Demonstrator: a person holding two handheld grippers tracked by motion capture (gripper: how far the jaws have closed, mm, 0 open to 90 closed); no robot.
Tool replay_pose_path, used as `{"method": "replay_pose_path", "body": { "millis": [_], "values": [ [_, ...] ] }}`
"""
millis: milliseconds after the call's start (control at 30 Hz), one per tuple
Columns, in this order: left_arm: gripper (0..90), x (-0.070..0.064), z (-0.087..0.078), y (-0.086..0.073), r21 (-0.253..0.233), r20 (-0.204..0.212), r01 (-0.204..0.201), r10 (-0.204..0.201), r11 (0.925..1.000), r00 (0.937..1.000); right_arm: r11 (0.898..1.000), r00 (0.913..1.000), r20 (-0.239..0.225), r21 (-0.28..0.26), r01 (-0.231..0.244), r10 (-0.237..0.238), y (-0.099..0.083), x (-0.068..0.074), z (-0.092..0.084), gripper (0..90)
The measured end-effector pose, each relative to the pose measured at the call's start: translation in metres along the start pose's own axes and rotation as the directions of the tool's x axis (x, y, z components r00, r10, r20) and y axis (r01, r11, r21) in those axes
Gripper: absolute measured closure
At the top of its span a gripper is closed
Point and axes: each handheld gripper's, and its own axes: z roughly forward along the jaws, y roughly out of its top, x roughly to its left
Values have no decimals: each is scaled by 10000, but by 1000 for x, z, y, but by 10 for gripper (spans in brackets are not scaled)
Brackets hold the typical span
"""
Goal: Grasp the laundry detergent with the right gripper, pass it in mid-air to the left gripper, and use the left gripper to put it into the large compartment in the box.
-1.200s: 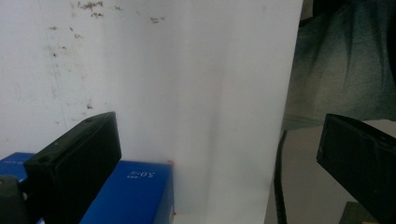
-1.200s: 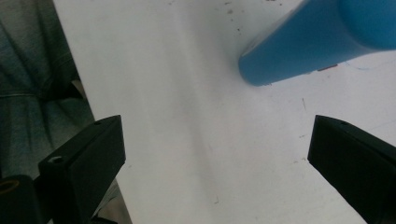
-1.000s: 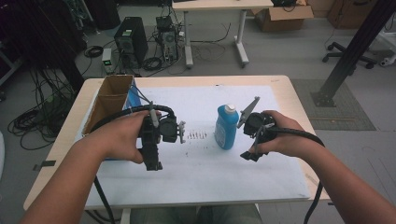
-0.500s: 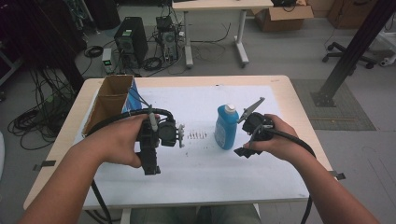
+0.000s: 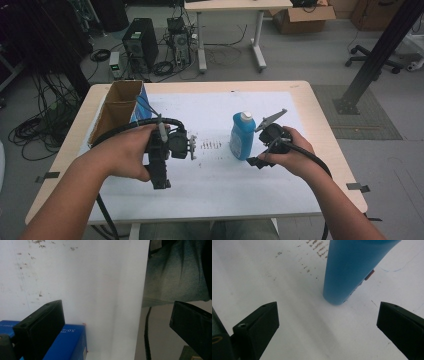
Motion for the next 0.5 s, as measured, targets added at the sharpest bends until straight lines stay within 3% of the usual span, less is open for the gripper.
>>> {"method": "replay_pose_path", "body": {
  "millis": [267, 500],
  "values": [
    [2, -1, -3, 0, 203, -104, 86, -84, 9998, 9999, 9998, 9998, 66, -104, -170, 171, -6, -2, 3, 39],
    [2, -4, -3, 0, 166, -66, 48, -47, 9998, 10000, 9972, 9988, 29, -563, -493, 495, -12, -3, 6, 38]
  ]
}}
